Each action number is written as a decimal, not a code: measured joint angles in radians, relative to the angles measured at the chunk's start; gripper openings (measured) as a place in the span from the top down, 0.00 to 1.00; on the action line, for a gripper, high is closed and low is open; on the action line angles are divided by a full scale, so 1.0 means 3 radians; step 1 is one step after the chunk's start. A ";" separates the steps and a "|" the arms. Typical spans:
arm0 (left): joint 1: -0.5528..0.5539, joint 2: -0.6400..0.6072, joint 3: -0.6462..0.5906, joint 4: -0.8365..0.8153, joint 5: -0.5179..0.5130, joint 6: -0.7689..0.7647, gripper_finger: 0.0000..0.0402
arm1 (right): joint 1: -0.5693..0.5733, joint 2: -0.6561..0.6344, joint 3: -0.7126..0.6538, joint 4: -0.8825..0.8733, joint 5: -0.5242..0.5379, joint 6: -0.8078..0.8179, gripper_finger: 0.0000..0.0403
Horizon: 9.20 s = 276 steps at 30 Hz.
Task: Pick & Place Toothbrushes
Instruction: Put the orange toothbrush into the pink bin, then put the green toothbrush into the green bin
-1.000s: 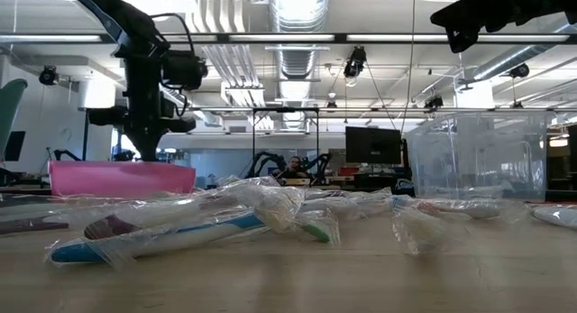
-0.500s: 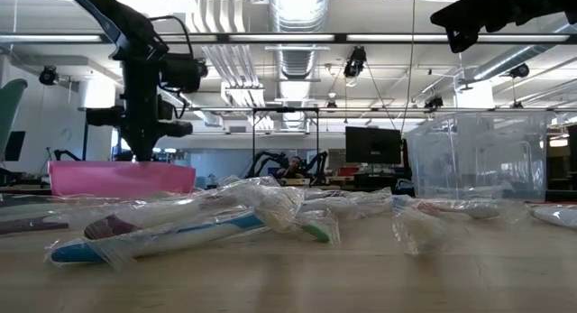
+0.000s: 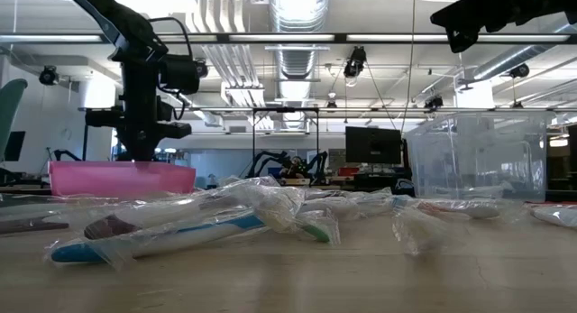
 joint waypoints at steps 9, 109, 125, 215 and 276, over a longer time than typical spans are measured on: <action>0.0000 -0.0002 0.0091 -0.0095 0.0039 0.0093 0.79 | 0.0000 0.0000 0.0000 0.0000 0.0001 0.0001 0.98; -0.3552 0.1091 0.1033 0.0407 -0.0174 -0.1594 0.80 | 0.0000 0.0000 0.0000 0.0000 0.0000 0.0005 0.98; -0.3662 0.1511 0.1107 0.0430 0.0117 -0.1868 0.80 | 0.0001 0.0000 0.0000 0.0000 0.0000 0.0004 0.98; -0.3628 0.1331 0.1164 -0.0044 -0.0355 -0.1841 0.92 | 0.0001 0.0000 0.0001 0.0000 0.0001 0.0000 0.98; -0.5351 0.1055 0.2428 -0.1861 -0.0487 -0.3606 0.91 | 0.0000 0.0000 0.0001 0.0000 0.0000 0.0003 0.98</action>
